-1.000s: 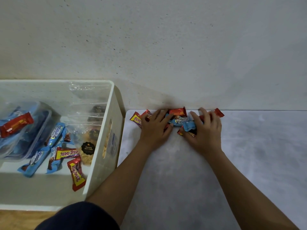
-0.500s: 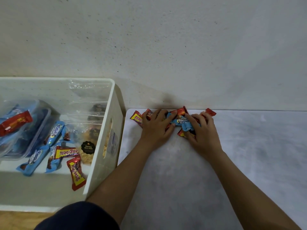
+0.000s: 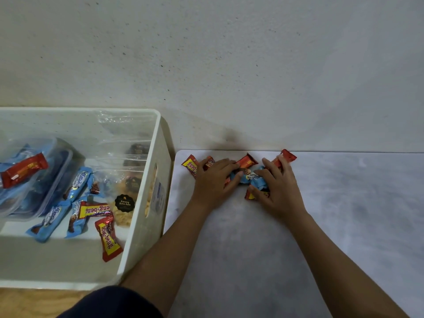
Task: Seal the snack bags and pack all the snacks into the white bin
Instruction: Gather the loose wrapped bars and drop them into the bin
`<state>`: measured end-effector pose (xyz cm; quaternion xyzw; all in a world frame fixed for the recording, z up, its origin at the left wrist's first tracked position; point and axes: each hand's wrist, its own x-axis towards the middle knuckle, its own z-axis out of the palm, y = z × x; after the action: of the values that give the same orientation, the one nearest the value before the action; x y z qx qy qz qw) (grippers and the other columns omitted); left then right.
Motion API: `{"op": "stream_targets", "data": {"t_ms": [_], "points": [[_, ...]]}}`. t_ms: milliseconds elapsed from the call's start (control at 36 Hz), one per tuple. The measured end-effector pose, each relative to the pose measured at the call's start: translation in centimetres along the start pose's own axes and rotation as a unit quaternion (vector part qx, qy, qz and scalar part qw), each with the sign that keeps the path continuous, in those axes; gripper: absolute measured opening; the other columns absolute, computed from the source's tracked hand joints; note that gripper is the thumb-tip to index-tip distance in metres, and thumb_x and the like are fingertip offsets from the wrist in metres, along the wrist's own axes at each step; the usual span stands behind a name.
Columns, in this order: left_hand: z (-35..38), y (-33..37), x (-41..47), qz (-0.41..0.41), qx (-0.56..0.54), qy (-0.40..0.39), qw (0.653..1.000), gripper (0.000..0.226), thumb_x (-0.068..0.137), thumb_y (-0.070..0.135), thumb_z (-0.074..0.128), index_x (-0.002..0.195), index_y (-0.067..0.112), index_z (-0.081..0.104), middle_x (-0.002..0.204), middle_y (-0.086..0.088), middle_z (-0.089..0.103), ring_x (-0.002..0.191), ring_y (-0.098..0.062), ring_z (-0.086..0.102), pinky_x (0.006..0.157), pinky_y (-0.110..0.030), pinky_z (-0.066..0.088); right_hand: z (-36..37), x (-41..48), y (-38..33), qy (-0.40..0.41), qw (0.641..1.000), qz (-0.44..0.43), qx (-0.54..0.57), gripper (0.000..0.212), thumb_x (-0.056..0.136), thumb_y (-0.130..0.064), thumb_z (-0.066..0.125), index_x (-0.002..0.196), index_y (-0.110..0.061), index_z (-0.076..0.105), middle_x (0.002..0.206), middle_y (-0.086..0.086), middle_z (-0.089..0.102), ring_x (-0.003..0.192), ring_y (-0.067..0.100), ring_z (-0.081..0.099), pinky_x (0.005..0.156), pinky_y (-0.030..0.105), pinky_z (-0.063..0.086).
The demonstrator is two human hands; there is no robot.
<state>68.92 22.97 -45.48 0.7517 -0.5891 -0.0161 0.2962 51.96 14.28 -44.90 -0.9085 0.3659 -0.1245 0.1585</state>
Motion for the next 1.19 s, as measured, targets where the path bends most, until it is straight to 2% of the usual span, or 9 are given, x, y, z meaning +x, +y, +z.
{"op": "stream_targets", "data": {"t_ms": [139,222,361,500,611,750,889,1056,1194], "points": [[0.3,-0.3,-0.6,0.043,-0.019,0.03,0.998,0.028,0.088,0.035,0.051,0.099,0.019,0.07,0.104,0.003,0.071,0.1,-0.01,0.064,0.102,-0.029,0.029,0.6,-0.3,0.4,0.059,0.997,-0.035,0.03,0.038,0.079,-0.047,0.052,0.088,-0.012,0.062,0.111,0.009,0.06,0.119,0.034,0.047,0.098,0.046,0.044],[0.1,-0.1,-0.8,0.047,-0.007,0.011,0.999,0.032,0.089,0.036,0.048,0.108,0.019,0.067,0.109,0.002,0.069,0.109,-0.014,0.061,0.111,-0.03,0.016,0.8,-0.7,0.3,0.067,0.996,-0.025,0.044,0.036,0.078,-0.045,0.053,0.086,-0.011,0.063,0.115,0.012,0.057,0.119,0.033,0.048,0.1,0.041,0.04],[-0.3,0.2,-1.1,-0.005,0.057,-0.045,0.997,0.052,0.088,0.052,0.035,0.136,0.033,0.042,0.139,0.001,0.049,0.14,-0.025,0.03,0.111,-0.058,-0.003,0.9,-1.1,-0.1,0.067,0.998,-0.01,0.018,0.037,0.078,-0.047,0.051,0.092,-0.016,0.065,0.125,0.014,0.055,0.125,0.035,0.044,0.101,0.046,0.038],[0.1,0.1,-1.2,-0.084,0.134,-0.05,0.986,0.066,0.084,0.069,0.022,0.142,0.04,0.026,0.156,-0.008,0.016,0.143,-0.038,-0.002,0.105,-0.061,-0.019,1.0,-1.1,0.0,0.028,0.999,0.002,-0.02,0.043,0.082,-0.052,0.045,0.102,-0.019,0.065,0.136,0.017,0.048,0.132,0.044,0.033,0.105,0.059,0.031],[-0.1,0.2,-1.1,-0.096,0.103,-0.09,0.986,0.068,0.081,0.065,0.021,0.144,0.037,0.025,0.156,-0.011,0.018,0.144,-0.037,0.005,0.113,-0.055,-0.002,0.9,-1.1,-0.2,0.004,1.0,0.008,0.009,0.054,0.081,-0.056,0.041,0.11,-0.017,0.064,0.142,0.016,0.042,0.137,0.043,0.026,0.104,0.053,0.034],[-0.3,-0.1,-1.0,-0.05,0.108,-0.113,0.986,0.059,0.088,0.055,0.019,0.144,0.038,0.024,0.152,-0.004,0.03,0.141,-0.032,0.023,0.11,-0.051,0.017,0.7,-1.2,-0.3,0.018,0.999,-0.011,0.027,0.05,0.079,-0.053,0.049,0.107,-0.015,0.064,0.135,0.017,0.049,0.132,0.038,0.037,0.102,0.046,0.036],[0.0,-0.4,-0.5,0.012,0.1,-0.115,0.988,0.048,0.091,0.044,0.026,0.135,0.038,0.044,0.14,-0.001,0.049,0.13,-0.037,0.041,0.099,-0.056,0.032,0.8,-1.2,-0.2,0.024,0.999,-0.017,0.028,0.048,0.079,-0.053,0.05,0.105,-0.015,0.064,0.136,0.02,0.047,0.129,0.038,0.04,0.102,0.044,0.035],[0.0,0.0,-0.7,-0.03,0.068,-0.118,0.99,0.058,0.086,0.055,0.018,0.136,0.038,0.041,0.146,0.006,0.04,0.142,-0.029,0.022,0.11,-0.05,0.016,1.0,-1.6,-0.3,0.042,0.998,-0.014,0.044,0.034,0.079,-0.04,0.063,0.098,-0.011,0.065,0.13,0.018,0.053,0.124,0.037,0.046,0.1,0.043,0.04],[-0.1,0.3,-1.9,-0.068,0.086,-0.088,0.99,0.065,0.082,0.068,0.023,0.135,0.035,0.045,0.145,0.003,0.042,0.14,-0.03,0.025,0.11,-0.052,0.018,1.2,-2.2,-0.2,0.072,0.996,0.021,0.048,0.03,0.072,-0.023,0.077,0.091,-0.004,0.063,0.13,0.02,0.054,0.126,0.04,0.045,0.101,0.042,0.037]]}}
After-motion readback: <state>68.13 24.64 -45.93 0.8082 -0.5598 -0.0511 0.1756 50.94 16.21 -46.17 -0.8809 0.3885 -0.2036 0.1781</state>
